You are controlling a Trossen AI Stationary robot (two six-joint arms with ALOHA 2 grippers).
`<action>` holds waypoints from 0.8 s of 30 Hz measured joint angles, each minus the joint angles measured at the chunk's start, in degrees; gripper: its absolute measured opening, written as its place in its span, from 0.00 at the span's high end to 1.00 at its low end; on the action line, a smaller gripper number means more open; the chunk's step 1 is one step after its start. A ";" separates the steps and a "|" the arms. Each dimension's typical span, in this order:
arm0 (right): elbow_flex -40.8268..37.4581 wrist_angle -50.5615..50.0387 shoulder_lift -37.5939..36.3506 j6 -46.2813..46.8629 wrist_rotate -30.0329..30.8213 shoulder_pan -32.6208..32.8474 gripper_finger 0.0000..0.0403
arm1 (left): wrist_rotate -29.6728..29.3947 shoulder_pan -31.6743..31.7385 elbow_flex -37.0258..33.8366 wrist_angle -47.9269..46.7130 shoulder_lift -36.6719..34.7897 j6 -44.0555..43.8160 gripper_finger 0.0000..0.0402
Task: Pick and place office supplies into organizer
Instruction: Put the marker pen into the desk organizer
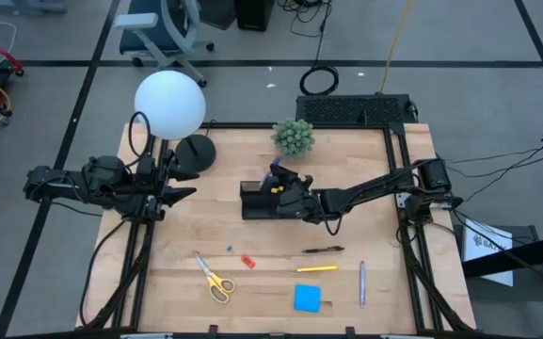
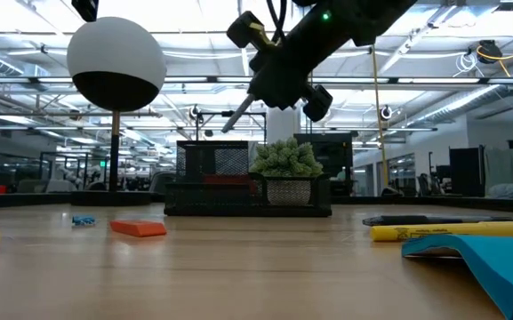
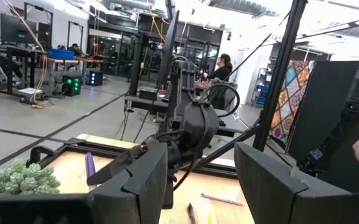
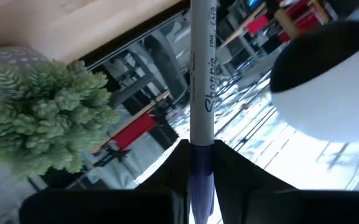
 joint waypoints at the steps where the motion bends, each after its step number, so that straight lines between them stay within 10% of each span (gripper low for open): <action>1: 0.00 0.10 0.02 -1.01 -0.98 0.00 0.91 | 0.01 0.00 0.00 0.00 0.00 0.00 0.52; 24: -0.02 2.69 0.02 -12.47 -10.94 -3.86 0.91 | 1.06 0.00 0.00 0.02 0.00 -0.39 0.52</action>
